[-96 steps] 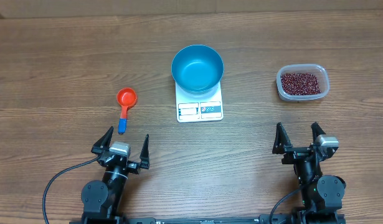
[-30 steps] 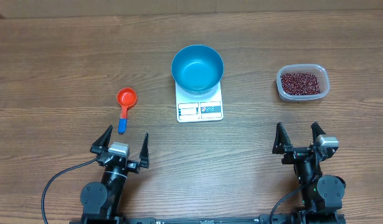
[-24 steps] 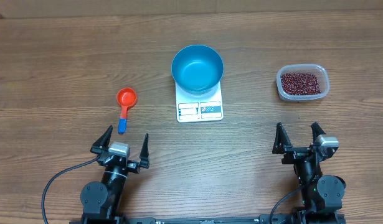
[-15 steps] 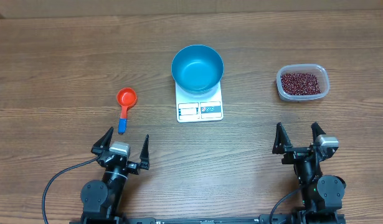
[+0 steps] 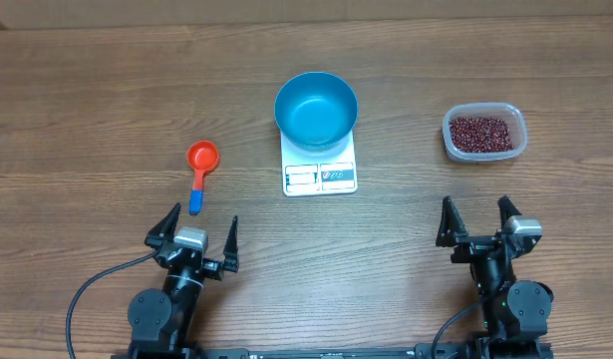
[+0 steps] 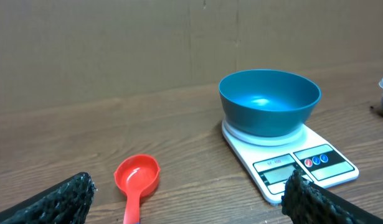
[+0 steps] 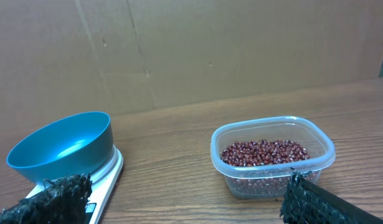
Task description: Scoop item into bowl and weigh 150g on scale
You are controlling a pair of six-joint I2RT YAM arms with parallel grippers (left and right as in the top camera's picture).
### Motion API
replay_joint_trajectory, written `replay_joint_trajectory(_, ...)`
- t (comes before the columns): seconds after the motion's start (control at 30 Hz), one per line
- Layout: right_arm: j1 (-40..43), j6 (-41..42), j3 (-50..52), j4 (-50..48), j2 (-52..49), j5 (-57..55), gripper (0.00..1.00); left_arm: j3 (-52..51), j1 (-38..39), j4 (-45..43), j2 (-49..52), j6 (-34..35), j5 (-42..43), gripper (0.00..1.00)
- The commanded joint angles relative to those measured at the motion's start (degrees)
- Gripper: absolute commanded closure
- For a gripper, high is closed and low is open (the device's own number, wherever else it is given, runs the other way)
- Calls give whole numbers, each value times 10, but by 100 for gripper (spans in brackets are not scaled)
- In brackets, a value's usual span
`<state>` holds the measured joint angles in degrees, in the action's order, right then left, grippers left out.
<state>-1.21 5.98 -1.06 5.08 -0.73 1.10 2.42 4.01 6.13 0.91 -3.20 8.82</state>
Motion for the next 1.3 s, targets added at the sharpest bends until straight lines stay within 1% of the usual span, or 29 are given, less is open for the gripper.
replay_joint_trajectory(0.0,-3,2,6,-4,6,0,0,30,-3,10,-5,-4,2,0)
replay_joint_trajectory(0.13,-3,2,6,-4,6,0,0,65,-3,42,14,-5,2,0)
replay_joint_trajectory(0.27,-3,2,6,-4,6,0,0,112,-3,63,66,-4,2,0)
replay_joint_trajectory(0.37,-3,2,6,-4,6,0,0,157,-3,74,127,-4,11,0)
replay_joint_trajectory(0.4,-3,2,6,-4,6,0,0,183,-3,79,162,-4,19,0)
replay_joint_trajectory(0.53,-3,2,6,-4,6,0,0,268,-3,120,263,-4,29,0)
replay_joint_trajectory(0.7,-3,2,6,-4,6,0,0,411,-3,227,403,-4,31,0)
replay_joint_trajectory(0.9,-3,2,6,-4,6,0,0,612,-3,411,575,-5,71,0)
replay_joint_trajectory(1.0,-3,2,6,-4,6,0,0,688,-3,475,644,-8,73,0)
replay_joint_trajectory(1.1,-3,2,6,-4,6,0,0,723,-3,488,688,-18,65,0)
replay_joint_trajectory(1.27,-3,2,6,-4,6,0,0,727,-3,460,723,-17,57,0)
